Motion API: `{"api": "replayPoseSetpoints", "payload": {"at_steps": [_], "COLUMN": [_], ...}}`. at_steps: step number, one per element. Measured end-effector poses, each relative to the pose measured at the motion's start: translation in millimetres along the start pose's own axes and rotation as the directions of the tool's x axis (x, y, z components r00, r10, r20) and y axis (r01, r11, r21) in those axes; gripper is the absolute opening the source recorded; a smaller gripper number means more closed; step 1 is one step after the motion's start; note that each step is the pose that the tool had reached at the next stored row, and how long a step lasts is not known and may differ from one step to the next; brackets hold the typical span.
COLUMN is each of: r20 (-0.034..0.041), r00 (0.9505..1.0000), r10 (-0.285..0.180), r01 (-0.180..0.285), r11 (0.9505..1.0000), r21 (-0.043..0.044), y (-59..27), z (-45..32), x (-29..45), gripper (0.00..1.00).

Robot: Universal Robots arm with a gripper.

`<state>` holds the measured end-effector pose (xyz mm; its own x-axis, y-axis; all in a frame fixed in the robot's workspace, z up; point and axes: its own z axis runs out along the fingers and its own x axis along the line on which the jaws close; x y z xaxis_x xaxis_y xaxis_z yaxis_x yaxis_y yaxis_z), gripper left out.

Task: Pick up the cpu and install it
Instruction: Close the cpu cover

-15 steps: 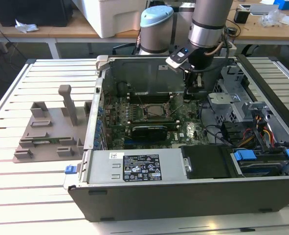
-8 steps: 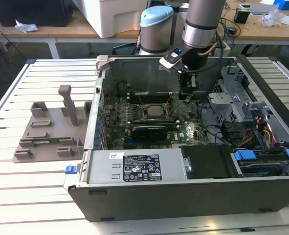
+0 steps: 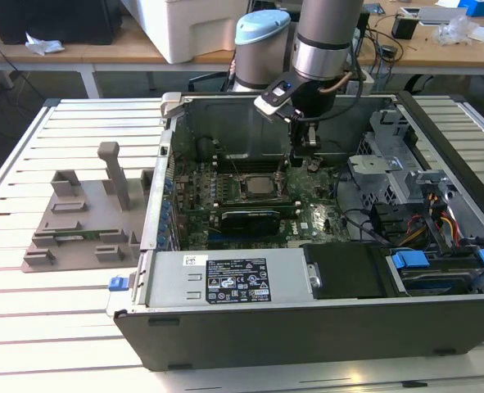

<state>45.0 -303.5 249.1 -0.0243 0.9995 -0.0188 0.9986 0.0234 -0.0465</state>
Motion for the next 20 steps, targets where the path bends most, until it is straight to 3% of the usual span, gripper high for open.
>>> {"api": "replayPoseSetpoints", "payload": {"at_steps": [14, 20], "r20": [-0.0001, 0.0001], "r00": [1.0000, 1.0000], "r10": [0.000, 0.000], "r01": [0.000, 0.000], "r11": [1.0000, 1.0000], "r21": [-0.0003, -0.0001], "y": [-23.1, -35.7], "z": [1.1, 14.5], "x": [0.6, 1.1], "gripper": [0.11, 0.11]}}
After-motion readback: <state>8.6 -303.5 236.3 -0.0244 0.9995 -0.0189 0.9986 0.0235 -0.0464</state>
